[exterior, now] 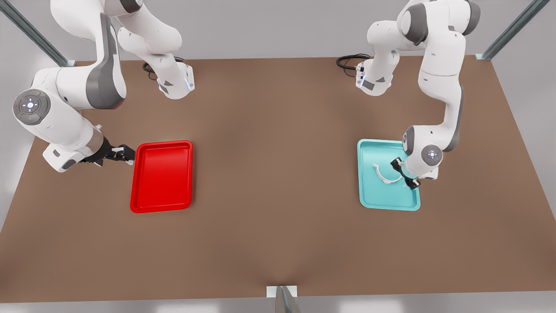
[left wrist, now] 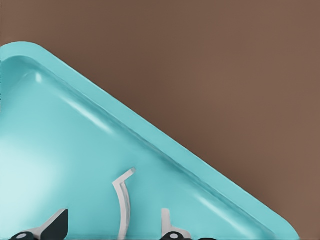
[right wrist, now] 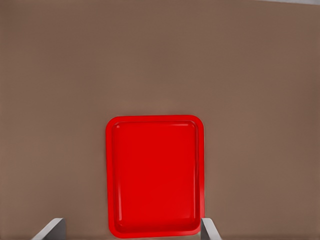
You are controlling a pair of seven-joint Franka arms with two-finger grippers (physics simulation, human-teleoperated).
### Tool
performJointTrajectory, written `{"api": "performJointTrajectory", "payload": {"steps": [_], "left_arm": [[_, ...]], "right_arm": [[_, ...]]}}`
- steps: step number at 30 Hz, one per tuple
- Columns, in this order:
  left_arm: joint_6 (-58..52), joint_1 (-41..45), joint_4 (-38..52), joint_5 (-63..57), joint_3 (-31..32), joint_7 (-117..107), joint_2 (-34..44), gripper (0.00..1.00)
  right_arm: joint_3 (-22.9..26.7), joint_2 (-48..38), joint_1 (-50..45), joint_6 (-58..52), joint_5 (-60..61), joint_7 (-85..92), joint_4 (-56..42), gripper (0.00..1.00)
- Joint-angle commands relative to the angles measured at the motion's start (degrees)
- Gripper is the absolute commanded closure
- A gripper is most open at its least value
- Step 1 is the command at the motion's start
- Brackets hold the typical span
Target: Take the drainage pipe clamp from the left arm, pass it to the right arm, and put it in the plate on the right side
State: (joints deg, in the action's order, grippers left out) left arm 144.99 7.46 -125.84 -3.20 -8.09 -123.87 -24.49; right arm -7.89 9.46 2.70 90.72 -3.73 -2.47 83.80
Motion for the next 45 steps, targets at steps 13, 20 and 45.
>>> {"api": "performJointTrajectory", "payload": {"steps": [13, 20, 45], "left_arm": [[3.3, 0.0, 0.2, -0.4, 0.5, -18.8, -2.1, 0.68], [2.6, 0.1, 1.1, -0.3, 0.8, -7.6, -1.1, 0.79], [-17.8, 27.6, 51.7, 27.3, 16.5, 0.4, -12.1, 0.79]], "right_arm": [[0.0, -0.1, 0.0, 0.0, 0.0, -0.2, 0.0, 0.0], [0.1, -0.1, 0.0, 0.0, 0.0, -0.1, 0.0, 0.0], [-8.3, 16.9, -15.2, 5.2, -0.2, -22.2, -19.6, 0.0]]}}
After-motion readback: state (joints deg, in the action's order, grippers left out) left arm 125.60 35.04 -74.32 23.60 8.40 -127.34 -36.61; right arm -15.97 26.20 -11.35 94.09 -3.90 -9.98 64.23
